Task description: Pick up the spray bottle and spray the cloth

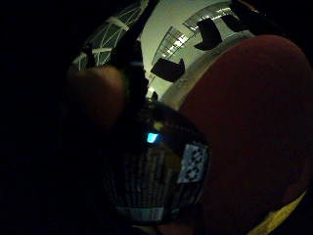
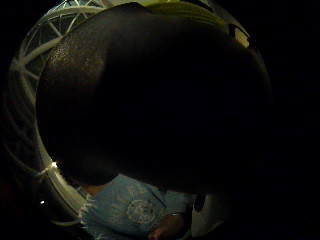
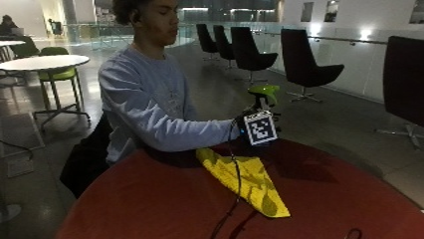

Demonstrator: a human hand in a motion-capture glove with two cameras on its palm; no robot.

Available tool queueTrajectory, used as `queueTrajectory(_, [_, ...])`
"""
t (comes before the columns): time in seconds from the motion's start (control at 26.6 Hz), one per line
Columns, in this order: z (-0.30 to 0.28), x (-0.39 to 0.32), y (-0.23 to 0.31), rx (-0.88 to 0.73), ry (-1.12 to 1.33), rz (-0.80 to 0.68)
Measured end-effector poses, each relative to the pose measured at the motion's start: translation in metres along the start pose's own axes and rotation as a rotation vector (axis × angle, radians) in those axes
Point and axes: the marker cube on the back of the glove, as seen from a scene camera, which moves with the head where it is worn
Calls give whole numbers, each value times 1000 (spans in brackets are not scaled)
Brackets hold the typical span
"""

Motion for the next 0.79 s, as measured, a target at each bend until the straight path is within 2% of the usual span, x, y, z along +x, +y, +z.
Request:
queueTrajectory(0.34, [3,9,0,3,-25,10])
queueTrajectory(0.53, [1,-1,-1,-12,-136,46])
queueTrajectory(0.79, [-2,16,-2,-21,-19,97])
